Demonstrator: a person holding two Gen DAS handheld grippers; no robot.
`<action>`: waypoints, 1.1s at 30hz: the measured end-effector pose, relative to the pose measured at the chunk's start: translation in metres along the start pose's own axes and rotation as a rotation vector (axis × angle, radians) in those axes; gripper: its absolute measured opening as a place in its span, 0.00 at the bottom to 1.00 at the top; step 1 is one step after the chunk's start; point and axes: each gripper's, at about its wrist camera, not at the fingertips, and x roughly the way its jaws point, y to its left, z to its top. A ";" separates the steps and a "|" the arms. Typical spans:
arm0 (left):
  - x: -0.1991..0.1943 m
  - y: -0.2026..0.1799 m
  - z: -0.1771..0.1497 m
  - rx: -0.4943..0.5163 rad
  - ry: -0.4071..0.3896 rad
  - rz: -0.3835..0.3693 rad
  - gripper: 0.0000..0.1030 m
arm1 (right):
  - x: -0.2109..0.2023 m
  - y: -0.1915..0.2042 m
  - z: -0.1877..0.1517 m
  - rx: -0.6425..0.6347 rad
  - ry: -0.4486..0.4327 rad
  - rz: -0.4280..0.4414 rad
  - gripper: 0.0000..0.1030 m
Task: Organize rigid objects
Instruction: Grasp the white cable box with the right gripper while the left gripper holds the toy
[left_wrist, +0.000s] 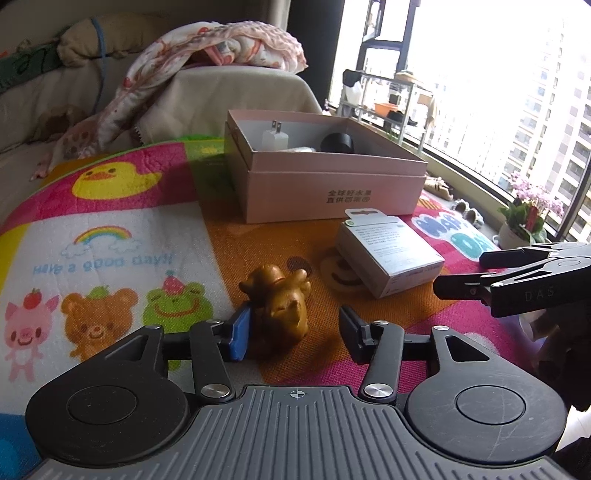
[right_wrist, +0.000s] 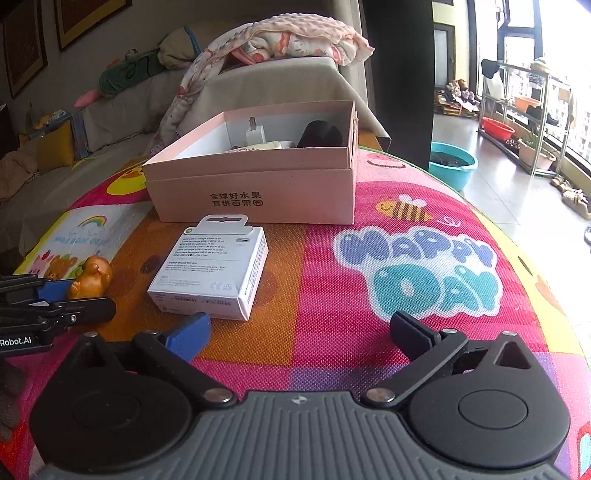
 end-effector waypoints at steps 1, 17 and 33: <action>0.000 -0.001 0.000 0.007 0.001 -0.001 0.58 | 0.000 0.001 0.000 -0.008 0.004 -0.004 1.00; 0.000 -0.006 -0.005 0.045 -0.016 0.017 0.59 | -0.013 0.014 0.010 0.012 -0.034 0.118 0.94; -0.002 -0.009 -0.007 0.053 -0.018 0.028 0.59 | 0.015 0.050 0.025 -0.140 0.035 0.072 0.68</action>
